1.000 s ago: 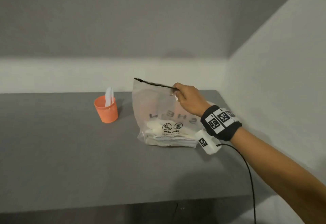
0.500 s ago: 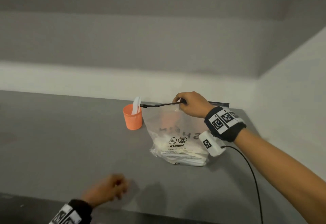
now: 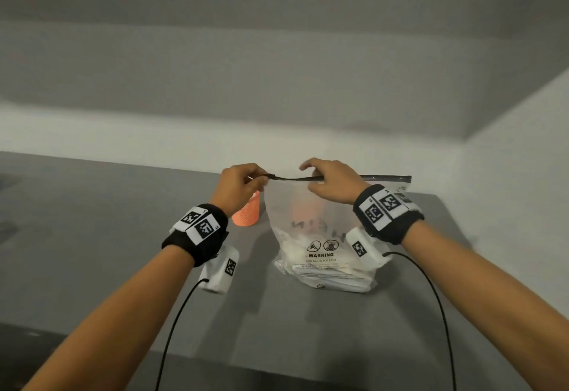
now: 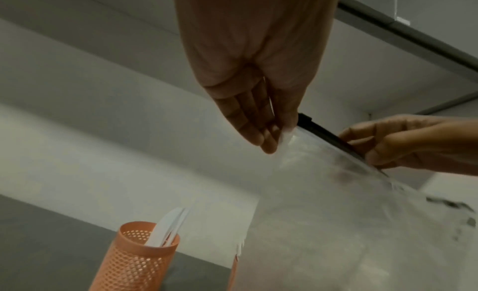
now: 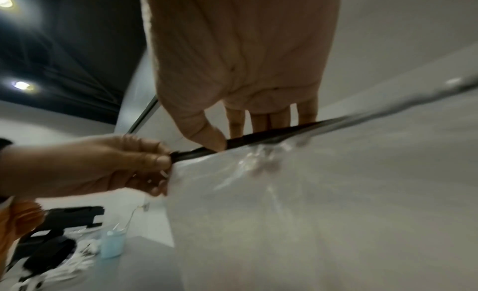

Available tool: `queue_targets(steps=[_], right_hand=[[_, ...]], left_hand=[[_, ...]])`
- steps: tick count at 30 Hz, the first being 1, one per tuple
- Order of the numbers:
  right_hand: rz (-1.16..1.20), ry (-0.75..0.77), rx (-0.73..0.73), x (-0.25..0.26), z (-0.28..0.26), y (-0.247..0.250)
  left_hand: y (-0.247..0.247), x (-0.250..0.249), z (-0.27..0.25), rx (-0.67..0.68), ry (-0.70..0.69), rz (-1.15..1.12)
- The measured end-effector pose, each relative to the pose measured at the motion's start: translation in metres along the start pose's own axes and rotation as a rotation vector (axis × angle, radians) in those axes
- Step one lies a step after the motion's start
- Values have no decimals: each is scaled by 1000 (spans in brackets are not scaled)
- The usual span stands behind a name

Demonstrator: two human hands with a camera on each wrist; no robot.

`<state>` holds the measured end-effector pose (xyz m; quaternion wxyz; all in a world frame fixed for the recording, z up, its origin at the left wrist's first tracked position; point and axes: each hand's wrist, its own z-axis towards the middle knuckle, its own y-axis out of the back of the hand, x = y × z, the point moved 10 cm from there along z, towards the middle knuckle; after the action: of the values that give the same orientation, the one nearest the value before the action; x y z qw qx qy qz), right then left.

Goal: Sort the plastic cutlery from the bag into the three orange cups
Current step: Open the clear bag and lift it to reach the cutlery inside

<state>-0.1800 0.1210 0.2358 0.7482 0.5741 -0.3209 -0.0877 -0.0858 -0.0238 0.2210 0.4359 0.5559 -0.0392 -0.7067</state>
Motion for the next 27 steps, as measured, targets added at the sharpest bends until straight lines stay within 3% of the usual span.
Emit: queue_targets(steps=[4,7,10,19,22,27], right_hand=[[-18,157,-152,44,7,-3],[69,157,-276,50,11,1],[11,149,-323,44,9,5],[-157,-151,-355,-104,-55,75],[-33,-209,-362,-131,-72,86],[396,-279,-392,-152,-79,81]], left_hand=[[-2,-11,7,3,-22,8],[-3,-15,8,-7,-46,40],[0,-14,10,-38,-52,45],[14,20,16,-104,54,-49],[9,15,20,-69,47,-15],[0,-12,24,-2,35,38]])
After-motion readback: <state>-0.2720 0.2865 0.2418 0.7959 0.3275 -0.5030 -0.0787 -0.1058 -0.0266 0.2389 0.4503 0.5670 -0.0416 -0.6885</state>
